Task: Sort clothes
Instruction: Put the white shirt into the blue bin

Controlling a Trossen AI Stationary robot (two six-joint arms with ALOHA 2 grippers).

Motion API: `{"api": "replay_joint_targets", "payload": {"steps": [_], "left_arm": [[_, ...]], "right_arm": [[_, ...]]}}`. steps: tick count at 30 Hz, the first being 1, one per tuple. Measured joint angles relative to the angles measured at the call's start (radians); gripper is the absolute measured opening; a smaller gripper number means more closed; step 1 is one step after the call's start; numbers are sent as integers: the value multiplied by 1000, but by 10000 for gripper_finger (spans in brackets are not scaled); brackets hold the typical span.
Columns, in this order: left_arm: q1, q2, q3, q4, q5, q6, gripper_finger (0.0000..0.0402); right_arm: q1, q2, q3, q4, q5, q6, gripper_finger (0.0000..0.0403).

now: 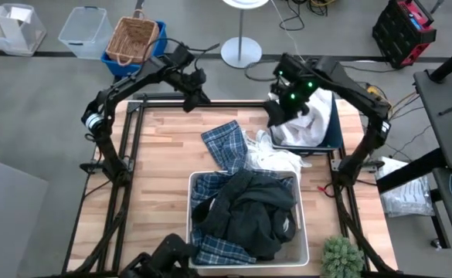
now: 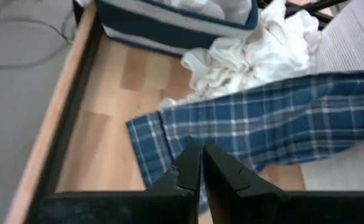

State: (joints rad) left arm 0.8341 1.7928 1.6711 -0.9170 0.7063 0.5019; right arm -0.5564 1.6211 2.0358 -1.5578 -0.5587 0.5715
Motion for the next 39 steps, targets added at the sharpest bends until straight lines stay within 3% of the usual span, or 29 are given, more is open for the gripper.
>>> {"api": "replay_joint_targets", "payload": {"steps": [6,12,16,21,29,39], "left_arm": [[-1,-4,4,-86,27,22,0],[-1,-4,4,-88,10,59,0],[-1,-5,21,-87,7,5,0],[-1,-5,30,-86,6,-68,0],[-1,-5,21,-86,1,-84,0],[-1,-5,21,-54,-1,-96,0]], "right_arm": [[15,-88,-80,-13,-11,76,187],[16,-215,-284,-14,184,-213,187],[18,-273,-446,-13,193,-323,184],[18,-288,-622,-7,178,-233,185],[75,-282,-713,144,134,-219,209],[133,-277,-824,288,225,-162,241]]}}
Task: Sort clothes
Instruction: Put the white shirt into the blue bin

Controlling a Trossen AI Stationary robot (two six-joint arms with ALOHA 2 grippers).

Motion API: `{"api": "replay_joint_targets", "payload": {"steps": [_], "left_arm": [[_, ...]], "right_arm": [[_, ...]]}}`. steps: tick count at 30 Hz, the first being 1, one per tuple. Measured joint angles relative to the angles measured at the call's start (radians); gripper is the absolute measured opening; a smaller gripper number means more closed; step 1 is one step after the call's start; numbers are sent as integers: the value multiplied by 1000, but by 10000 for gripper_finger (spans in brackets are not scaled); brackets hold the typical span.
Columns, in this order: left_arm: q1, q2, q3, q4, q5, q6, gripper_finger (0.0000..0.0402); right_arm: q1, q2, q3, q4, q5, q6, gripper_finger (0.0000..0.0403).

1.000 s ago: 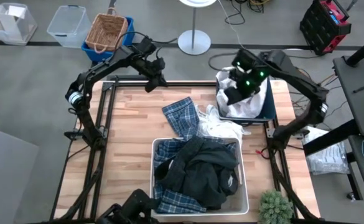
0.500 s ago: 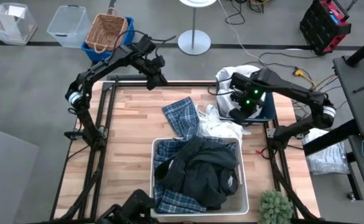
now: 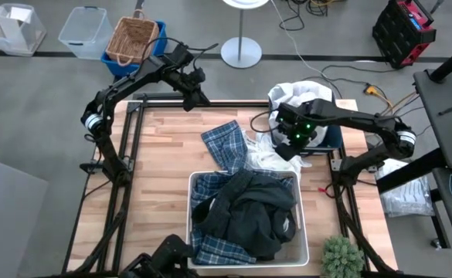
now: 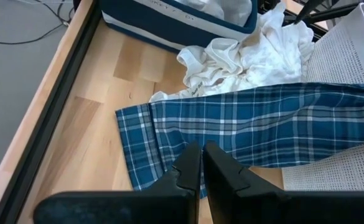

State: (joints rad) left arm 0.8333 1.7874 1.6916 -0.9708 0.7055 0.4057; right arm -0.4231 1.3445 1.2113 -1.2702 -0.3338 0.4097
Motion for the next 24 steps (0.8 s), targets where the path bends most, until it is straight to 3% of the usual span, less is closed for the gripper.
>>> {"api": "replay_joint_targets", "payload": {"steps": [7,15,19,24], "left_arm": [[0,0,-1,3,0,1,0],[0,0,-1,12,-14,8,0],[0,0,-1,13,-16,8,0],[0,0,-1,21,-16,11,0]], "right_arm": [[0,0,-82,90,13,48,244],[0,0,-183,224,16,57,219],[1,0,-197,259,16,65,183],[1,0,-196,261,12,63,95]]}}
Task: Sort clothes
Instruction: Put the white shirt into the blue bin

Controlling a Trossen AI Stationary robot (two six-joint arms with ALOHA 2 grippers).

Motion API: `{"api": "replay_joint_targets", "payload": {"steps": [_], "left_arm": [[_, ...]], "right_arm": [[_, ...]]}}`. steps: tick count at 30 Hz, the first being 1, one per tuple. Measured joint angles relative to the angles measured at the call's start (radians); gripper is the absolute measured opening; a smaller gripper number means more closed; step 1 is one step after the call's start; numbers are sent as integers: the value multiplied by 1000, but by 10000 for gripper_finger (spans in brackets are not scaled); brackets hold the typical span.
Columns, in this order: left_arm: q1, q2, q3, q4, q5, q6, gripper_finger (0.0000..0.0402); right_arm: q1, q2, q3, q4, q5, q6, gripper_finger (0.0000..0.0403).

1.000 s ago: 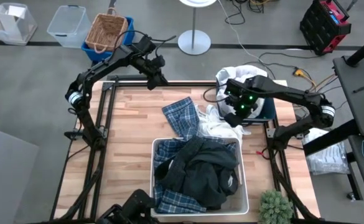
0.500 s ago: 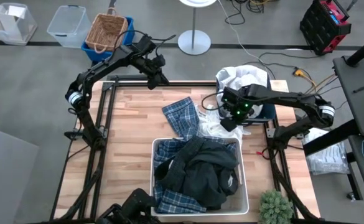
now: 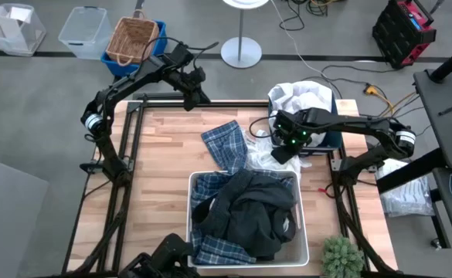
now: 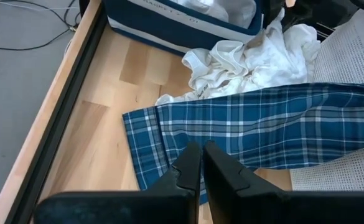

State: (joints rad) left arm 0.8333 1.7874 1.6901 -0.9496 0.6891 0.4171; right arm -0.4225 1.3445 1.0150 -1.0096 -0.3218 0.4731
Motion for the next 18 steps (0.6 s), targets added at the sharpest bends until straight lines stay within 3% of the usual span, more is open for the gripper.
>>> {"api": "replay_joint_targets", "payload": {"steps": [4,18], "left_arm": [[0,0,0,8,0,0,0],[0,0,3,4,0,-14,0]], "right_arm": [[0,0,21,-5,-18,-30,21],[-3,-63,407,-167,-11,-181,9]]}}
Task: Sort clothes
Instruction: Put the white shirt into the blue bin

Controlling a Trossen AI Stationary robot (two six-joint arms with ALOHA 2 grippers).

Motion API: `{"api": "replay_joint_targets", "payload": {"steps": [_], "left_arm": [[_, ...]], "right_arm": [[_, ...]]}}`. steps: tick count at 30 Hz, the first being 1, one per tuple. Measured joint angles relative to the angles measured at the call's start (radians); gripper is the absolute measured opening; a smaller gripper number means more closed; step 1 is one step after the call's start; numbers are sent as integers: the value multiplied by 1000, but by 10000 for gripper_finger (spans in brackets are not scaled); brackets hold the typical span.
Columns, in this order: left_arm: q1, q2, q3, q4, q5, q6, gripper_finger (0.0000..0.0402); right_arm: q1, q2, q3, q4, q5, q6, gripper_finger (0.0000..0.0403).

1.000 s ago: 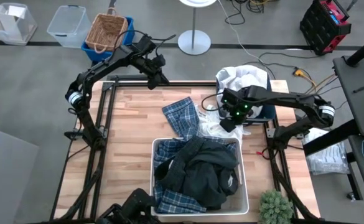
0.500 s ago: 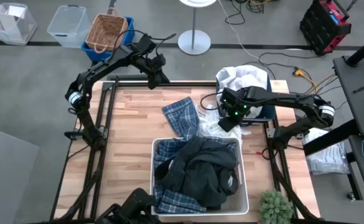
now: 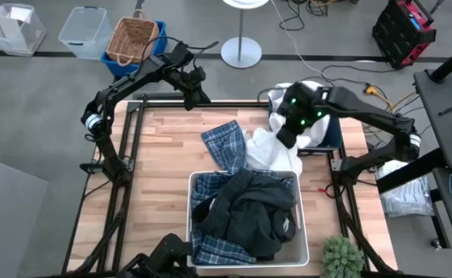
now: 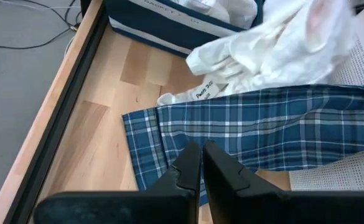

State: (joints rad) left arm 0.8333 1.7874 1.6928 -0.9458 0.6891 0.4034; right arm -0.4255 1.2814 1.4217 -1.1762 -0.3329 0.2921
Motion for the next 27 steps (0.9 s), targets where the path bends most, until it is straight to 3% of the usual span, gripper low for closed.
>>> {"api": "replay_joint_targets", "payload": {"steps": [8,14,24,27], "left_arm": [[0,-2,164,-53,-1,20,0],[0,-2,343,-77,-2,33,0],[2,-4,586,-110,-6,60,0],[1,-4,616,-110,-65,61,0]], "right_arm": [[-3,-2,239,10,276,-49,9],[-50,-2,423,90,418,-112,9],[-55,-3,615,124,1023,-315,9],[-55,-3,647,202,1128,-386,9]]}}
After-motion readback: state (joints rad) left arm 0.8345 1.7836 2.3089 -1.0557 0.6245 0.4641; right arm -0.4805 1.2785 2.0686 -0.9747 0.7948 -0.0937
